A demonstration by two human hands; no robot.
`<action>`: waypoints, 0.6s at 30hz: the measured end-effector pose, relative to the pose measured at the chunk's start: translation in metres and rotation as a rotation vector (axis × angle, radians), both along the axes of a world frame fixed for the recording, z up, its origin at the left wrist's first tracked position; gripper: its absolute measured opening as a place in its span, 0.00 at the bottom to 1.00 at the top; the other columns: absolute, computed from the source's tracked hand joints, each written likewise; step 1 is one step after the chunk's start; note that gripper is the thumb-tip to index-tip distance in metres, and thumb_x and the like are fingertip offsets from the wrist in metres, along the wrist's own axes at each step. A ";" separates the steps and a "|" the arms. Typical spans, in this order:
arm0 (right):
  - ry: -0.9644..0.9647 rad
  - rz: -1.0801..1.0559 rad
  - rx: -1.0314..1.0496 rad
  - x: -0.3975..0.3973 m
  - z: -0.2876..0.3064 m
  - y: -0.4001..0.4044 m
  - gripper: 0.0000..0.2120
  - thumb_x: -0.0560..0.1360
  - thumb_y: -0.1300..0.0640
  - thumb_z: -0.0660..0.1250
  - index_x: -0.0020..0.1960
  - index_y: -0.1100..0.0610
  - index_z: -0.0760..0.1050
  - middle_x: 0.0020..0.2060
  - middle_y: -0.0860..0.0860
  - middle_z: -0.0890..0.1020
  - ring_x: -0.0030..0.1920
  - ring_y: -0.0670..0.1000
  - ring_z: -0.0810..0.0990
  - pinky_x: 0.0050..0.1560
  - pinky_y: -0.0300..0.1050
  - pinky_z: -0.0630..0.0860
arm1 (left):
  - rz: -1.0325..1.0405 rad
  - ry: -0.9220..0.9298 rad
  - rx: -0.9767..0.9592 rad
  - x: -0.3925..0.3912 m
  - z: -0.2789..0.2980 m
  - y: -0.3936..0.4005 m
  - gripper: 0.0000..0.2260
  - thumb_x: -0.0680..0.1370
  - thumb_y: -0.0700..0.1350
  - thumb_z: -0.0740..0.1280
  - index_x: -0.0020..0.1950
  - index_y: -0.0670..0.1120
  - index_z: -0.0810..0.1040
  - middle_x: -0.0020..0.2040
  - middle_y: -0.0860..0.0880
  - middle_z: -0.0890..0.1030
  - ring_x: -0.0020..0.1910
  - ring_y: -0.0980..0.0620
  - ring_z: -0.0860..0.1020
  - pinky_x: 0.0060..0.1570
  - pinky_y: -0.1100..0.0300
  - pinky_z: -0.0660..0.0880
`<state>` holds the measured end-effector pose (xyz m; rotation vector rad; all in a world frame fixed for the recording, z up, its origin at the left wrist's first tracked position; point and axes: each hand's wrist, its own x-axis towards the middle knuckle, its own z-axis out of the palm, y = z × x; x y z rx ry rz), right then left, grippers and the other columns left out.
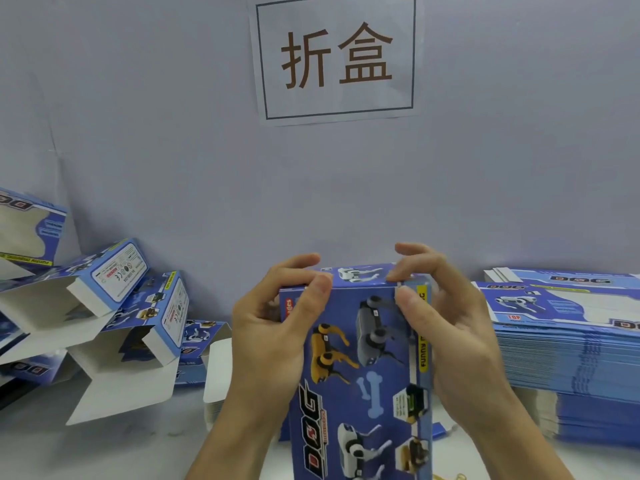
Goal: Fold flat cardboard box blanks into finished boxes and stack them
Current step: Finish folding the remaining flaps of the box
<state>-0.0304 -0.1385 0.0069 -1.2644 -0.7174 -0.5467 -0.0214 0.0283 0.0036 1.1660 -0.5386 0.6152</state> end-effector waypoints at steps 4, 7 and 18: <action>-0.001 -0.105 0.011 0.002 -0.003 0.001 0.05 0.72 0.57 0.68 0.39 0.50 0.81 0.62 0.48 0.77 0.59 0.55 0.81 0.50 0.58 0.83 | 0.019 -0.002 0.015 0.002 -0.002 0.003 0.07 0.69 0.53 0.73 0.41 0.52 0.85 0.59 0.54 0.83 0.53 0.45 0.85 0.37 0.57 0.82; -0.014 -0.147 -0.010 0.001 -0.001 0.003 0.02 0.72 0.52 0.71 0.43 0.45 0.82 0.63 0.44 0.78 0.64 0.50 0.79 0.59 0.59 0.79 | 0.056 -0.007 0.006 0.002 -0.001 0.000 0.06 0.69 0.55 0.73 0.41 0.54 0.85 0.56 0.54 0.84 0.50 0.48 0.85 0.38 0.57 0.82; 0.460 -0.289 -0.507 0.003 -0.004 0.023 0.26 0.77 0.32 0.58 0.41 0.52 0.81 0.30 0.46 0.84 0.28 0.43 0.80 0.35 0.39 0.75 | 0.486 0.173 -0.882 0.021 0.005 0.039 0.14 0.77 0.51 0.72 0.52 0.52 0.68 0.53 0.51 0.82 0.50 0.48 0.84 0.58 0.40 0.79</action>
